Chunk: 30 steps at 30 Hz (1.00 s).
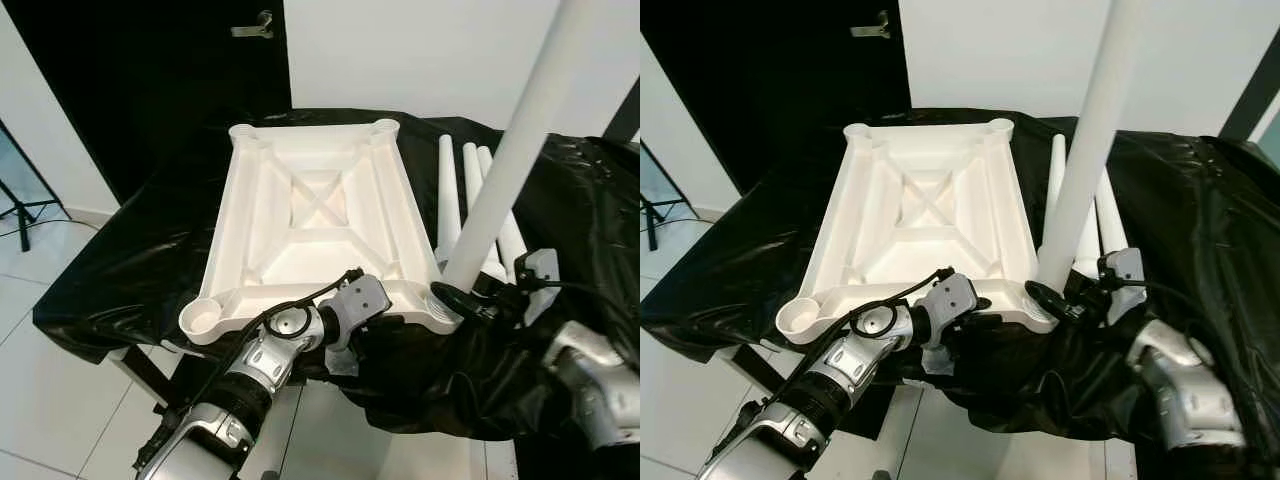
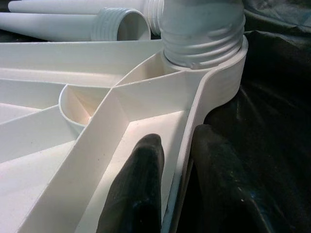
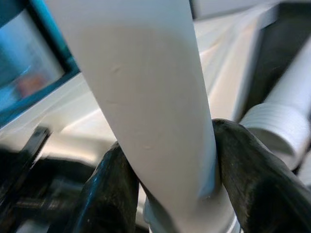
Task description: Building children table
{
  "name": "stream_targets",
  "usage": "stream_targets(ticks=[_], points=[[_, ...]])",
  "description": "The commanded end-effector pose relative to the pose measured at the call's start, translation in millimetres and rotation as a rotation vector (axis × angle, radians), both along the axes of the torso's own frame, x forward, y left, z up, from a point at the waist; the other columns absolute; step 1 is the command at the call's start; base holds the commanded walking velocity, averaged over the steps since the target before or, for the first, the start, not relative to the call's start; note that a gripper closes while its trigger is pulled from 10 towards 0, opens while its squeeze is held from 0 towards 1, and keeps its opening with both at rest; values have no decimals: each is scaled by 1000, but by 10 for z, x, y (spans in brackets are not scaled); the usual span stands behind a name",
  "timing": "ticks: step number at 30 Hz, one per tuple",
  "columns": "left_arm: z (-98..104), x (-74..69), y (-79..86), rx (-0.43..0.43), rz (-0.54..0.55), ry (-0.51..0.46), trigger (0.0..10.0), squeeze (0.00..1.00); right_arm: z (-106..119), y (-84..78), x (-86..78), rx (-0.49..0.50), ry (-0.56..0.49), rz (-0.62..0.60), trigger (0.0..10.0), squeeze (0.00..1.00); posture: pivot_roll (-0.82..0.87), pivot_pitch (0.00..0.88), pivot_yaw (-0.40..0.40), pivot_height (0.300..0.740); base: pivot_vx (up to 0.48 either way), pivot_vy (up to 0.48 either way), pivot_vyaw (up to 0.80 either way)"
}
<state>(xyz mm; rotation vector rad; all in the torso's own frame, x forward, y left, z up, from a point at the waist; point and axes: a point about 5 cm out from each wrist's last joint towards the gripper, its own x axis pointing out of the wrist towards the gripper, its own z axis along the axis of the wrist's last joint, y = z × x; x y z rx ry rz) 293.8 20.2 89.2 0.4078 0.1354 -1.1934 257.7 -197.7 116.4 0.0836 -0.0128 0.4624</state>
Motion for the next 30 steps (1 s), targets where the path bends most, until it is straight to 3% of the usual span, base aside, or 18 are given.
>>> stream_targets(ticks=[1, 3, 4, 6, 12, 16, 17, 18, 19, 23, 24, 29, 30], points=[[-298, -153, 41, 84, -40, 122, 10000, 0, -39, -28, 23, 9, 22, -73, 0, 0, 206, 0, -19, 740, 0, 0, 0], [-299, -154, 40, 85, -40, 121, 10000, 0, -150, 47, -80, 38, 11, -238, 0, 0, 207, 0, -16, 740, 0, 0, 0], [-299, -154, 40, 85, -40, 121, 10000, 0, -150, 47, -80, 38, 11, -238, 0, 0, 207, 0, -16, 740, 0, 0, 0], [-298, -153, 40, 85, -42, 120, 10000, 0, -207, 91, -159, 36, 5, -371, 0, 0, 205, 0, -15, 740, 0, 0, 0], [-300, -155, 37, 88, -46, 120, 10000, 0, -196, 39, -140, 23, -11, -485, 0, 0, 200, 0, -13, 740, 0, 0, 0], [-293, -150, 25, 86, -47, 119, 10000, 0, -188, 71, -109, 8, -17, -487, 0, 0, 200, 0, -16, 740, 0, 0, 0], [-292, -148, 23, 84, -46, 119, 10000, 0, -194, 100, -104, 5, -13, -463, 2784, 0, 200, 0, -17, 740, 0, 0, 0], [-292, -148, 23, 84, -46, 119, 10000, 0, -194, 100, -104, 5, -13, -463, 2784, 0, 200, 0, -17, 740, 0, 0, 0], [-290, -146, 18, 73, -36, 123, 10000, 0, -183, 160, -93, -22, -19, -395, 10000, 0, 198, 0, -18, 740, 0, 0, 0], [-284, -145, 10, 56, -28, 131, 10000, 0, -160, 133, -81, -23, -20, -361, 10000, 0, 198, 0, -22, 740, 0, 0, 0], [-279, -146, 4, 53, -29, 132, 10000, 0, -145, 104, -85, -20, -25, -360, 10000, 1000, 201, 0, -26, 740, 0, 0, 0], [-275, -144, 0, 51, -27, 131, 10000, 0, -136, 77, -99, -34, -22, -329, 10000, 1000, 201, 0, -26, 740, 0, 0, 0], [-273, -143, -1, 51, -26, 130, 10000, 0, -143, 89, -108, -56, -12, -272, 10000, 1000, 198, 0, -24, 740, 0, 0, 0]])
